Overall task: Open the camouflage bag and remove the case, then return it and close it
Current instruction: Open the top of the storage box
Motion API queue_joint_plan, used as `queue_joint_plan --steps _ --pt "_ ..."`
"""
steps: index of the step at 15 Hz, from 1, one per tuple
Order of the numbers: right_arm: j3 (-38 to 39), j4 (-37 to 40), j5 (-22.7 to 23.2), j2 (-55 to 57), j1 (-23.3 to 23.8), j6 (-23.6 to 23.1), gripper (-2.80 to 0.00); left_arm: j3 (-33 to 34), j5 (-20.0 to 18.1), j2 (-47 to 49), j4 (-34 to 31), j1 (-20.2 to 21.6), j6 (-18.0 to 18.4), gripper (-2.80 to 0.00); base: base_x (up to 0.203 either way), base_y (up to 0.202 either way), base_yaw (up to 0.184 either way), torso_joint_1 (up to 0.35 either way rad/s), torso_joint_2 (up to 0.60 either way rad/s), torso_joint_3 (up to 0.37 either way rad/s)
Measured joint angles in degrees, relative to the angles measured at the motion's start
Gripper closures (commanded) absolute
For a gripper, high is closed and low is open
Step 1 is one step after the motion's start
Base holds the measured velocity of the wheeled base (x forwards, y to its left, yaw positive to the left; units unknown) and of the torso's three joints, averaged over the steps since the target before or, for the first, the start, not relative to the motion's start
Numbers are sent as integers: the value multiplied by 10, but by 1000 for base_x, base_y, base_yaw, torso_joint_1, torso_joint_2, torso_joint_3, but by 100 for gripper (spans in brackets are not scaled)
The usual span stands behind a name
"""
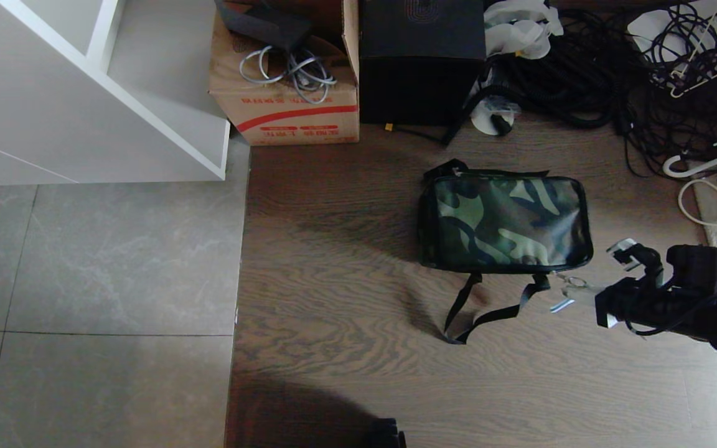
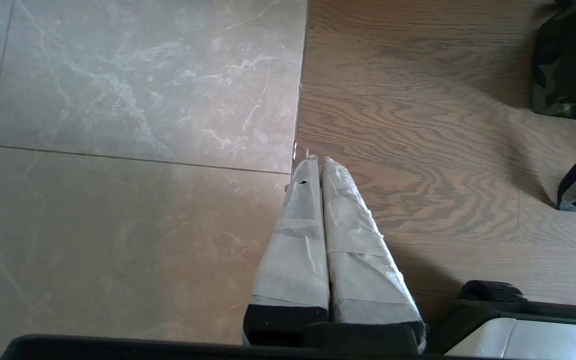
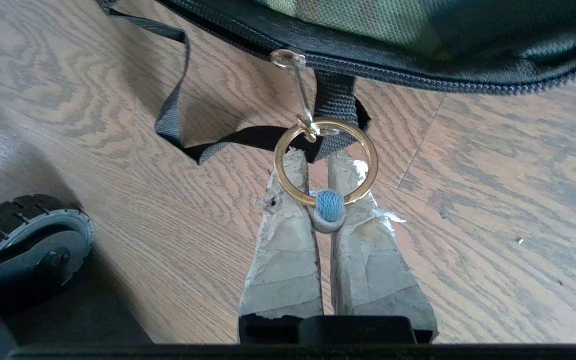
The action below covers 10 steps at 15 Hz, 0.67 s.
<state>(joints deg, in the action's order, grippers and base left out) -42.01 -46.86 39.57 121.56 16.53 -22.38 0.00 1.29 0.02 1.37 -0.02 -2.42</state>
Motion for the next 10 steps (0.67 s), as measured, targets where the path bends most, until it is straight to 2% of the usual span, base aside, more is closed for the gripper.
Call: queue_joint_plan --steps 10 --pt "-36 27 20 14 23 -2 0 0 0 0 0 -1 0 0 0 0 0 0 0 0"
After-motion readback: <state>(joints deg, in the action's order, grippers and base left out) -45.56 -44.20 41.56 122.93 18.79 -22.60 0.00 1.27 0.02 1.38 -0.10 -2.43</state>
